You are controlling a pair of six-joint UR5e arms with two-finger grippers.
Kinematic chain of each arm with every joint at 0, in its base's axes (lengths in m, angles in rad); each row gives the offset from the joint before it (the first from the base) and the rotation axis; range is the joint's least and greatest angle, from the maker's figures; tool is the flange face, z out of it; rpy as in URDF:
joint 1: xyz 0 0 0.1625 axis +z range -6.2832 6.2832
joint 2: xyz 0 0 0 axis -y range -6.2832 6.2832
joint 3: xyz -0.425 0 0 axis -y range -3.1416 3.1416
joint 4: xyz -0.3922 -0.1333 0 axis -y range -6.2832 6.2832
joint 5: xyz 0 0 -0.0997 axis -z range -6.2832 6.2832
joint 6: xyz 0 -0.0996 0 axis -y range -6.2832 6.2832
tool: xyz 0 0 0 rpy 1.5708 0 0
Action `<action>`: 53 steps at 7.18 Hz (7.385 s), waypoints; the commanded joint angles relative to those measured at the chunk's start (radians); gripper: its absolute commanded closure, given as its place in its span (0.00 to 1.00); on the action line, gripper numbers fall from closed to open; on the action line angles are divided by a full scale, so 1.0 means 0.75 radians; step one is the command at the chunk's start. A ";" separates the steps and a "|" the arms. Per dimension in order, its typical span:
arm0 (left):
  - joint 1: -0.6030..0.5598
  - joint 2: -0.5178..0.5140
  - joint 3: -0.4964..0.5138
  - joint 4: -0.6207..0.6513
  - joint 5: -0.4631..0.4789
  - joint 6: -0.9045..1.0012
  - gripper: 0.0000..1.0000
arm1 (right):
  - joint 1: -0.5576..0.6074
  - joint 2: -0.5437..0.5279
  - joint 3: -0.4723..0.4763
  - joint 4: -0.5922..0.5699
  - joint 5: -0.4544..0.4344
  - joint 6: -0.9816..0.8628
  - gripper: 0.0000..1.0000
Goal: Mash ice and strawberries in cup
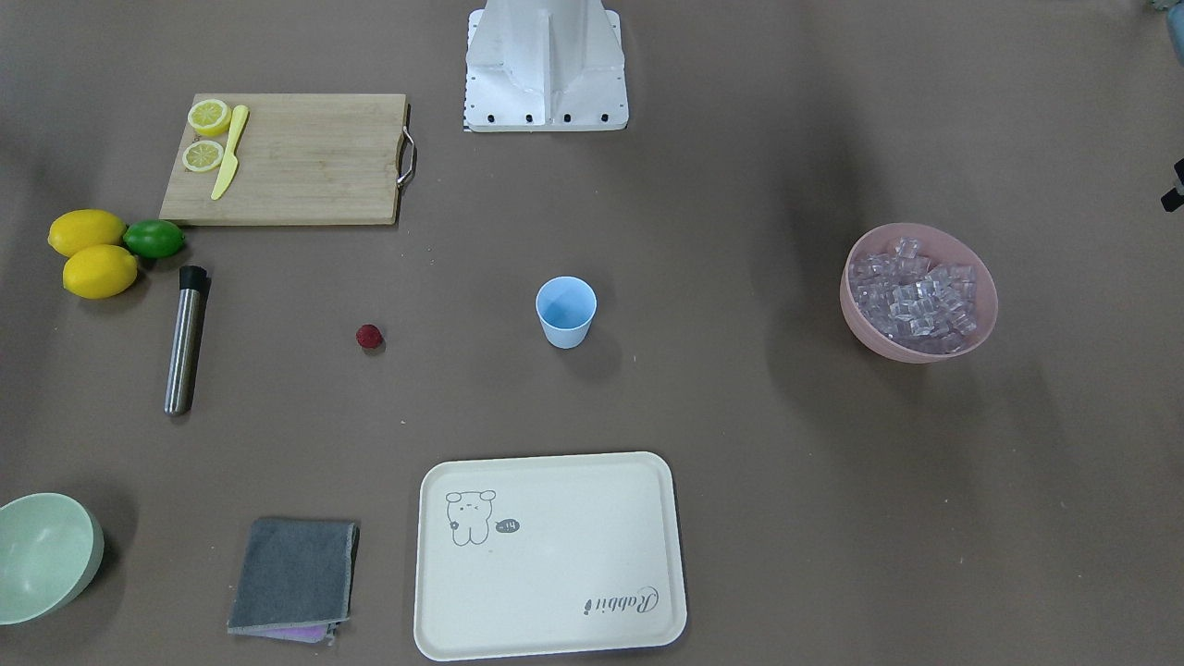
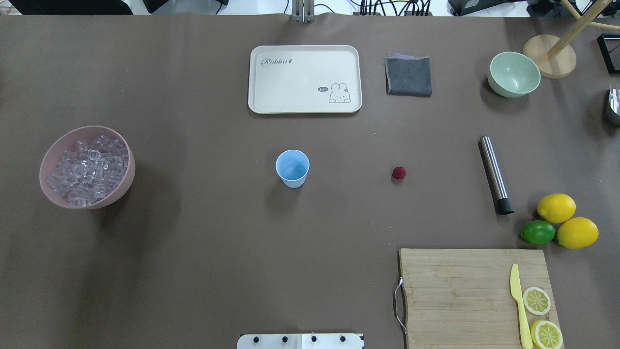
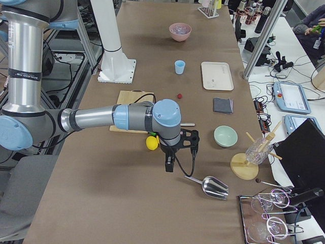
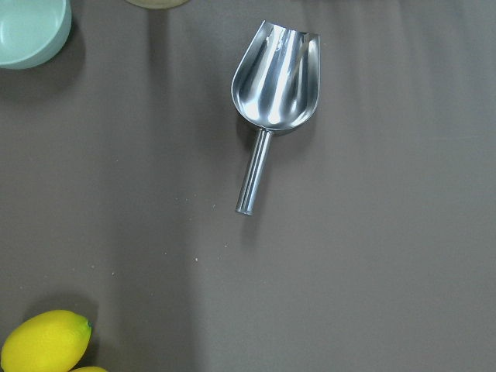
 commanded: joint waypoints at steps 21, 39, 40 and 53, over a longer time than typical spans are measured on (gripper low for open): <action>0.811 -0.189 -0.114 -0.312 0.521 -0.948 0.02 | -0.279 -0.039 0.001 0.527 0.082 0.408 0.00; 0.844 -0.189 -0.121 -0.314 0.519 -0.950 0.61 | -0.279 -0.037 -0.001 0.527 0.078 0.408 0.00; 0.844 -0.187 -0.123 -0.316 0.519 -0.950 0.70 | -0.277 -0.037 -0.001 0.527 0.078 0.408 0.00; 0.902 -0.606 -0.186 -0.298 0.453 -1.350 1.00 | -0.277 -0.039 0.001 0.527 0.080 0.408 0.00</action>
